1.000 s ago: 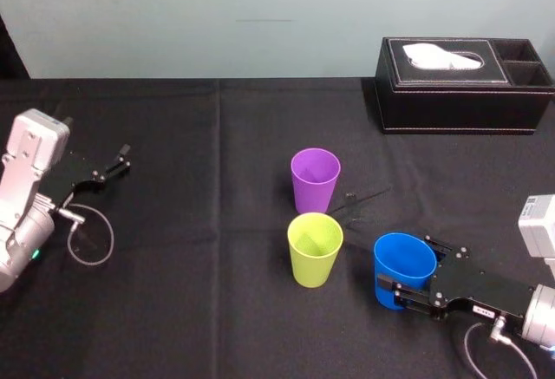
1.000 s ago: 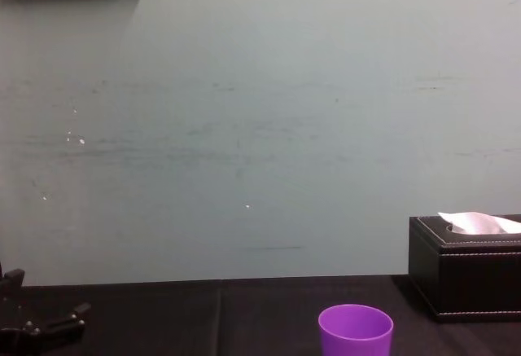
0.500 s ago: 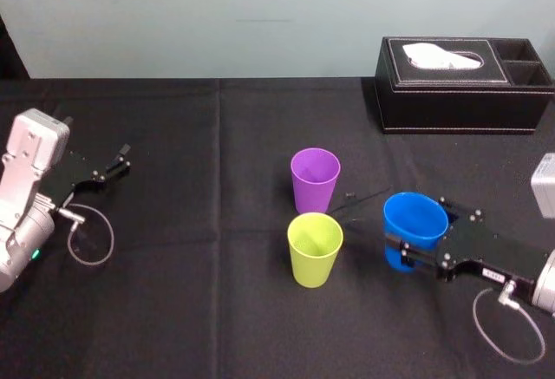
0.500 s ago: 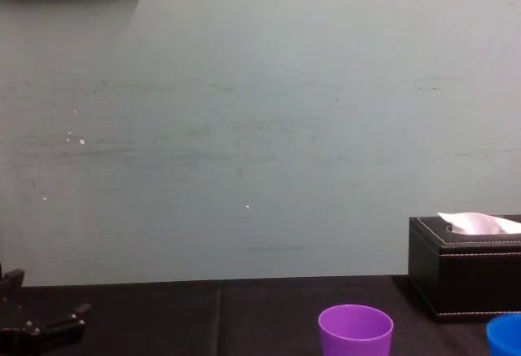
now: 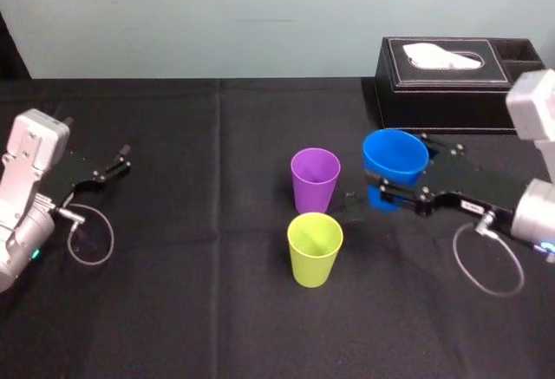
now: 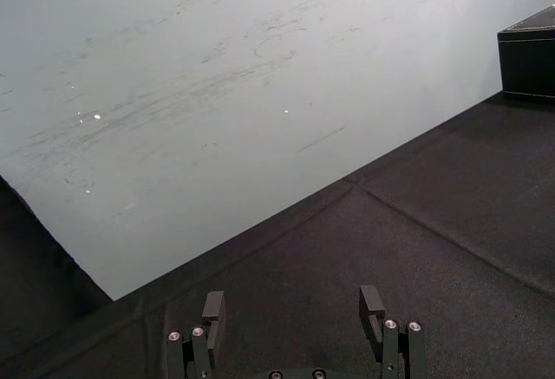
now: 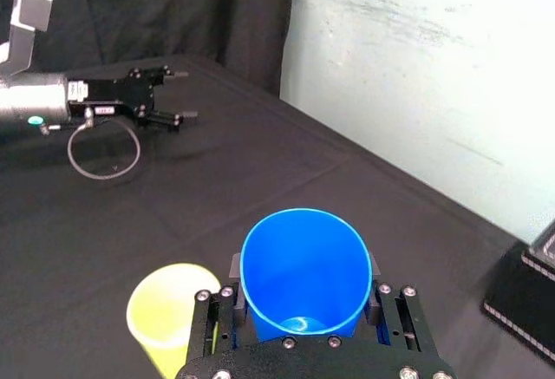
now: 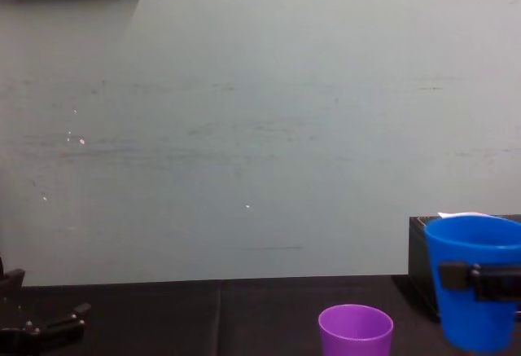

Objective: Stack the three plastic cups sequentially using one hand.

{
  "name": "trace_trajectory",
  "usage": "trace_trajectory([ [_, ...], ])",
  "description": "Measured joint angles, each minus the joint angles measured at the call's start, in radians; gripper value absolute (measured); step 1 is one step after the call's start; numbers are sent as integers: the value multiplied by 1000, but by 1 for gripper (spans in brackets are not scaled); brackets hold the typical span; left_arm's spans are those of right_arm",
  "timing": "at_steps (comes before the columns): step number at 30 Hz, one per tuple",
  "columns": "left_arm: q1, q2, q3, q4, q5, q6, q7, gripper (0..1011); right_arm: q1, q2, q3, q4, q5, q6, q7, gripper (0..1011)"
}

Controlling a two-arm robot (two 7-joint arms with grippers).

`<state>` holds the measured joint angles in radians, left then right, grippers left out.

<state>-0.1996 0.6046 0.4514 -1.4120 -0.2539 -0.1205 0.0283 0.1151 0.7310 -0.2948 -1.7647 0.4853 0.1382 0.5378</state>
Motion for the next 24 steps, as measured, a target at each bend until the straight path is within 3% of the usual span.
trace_trajectory([
  [12, 0, 0, 0, 0, 0, 0, 0, 1011, 165, -74, -96, 92, -20, 53, 10, 730],
  [24, 0, 0, 0, 0, 0, 0, 0, 1011, 250, -135, -166, 154, -43, 73, 0, 730],
])
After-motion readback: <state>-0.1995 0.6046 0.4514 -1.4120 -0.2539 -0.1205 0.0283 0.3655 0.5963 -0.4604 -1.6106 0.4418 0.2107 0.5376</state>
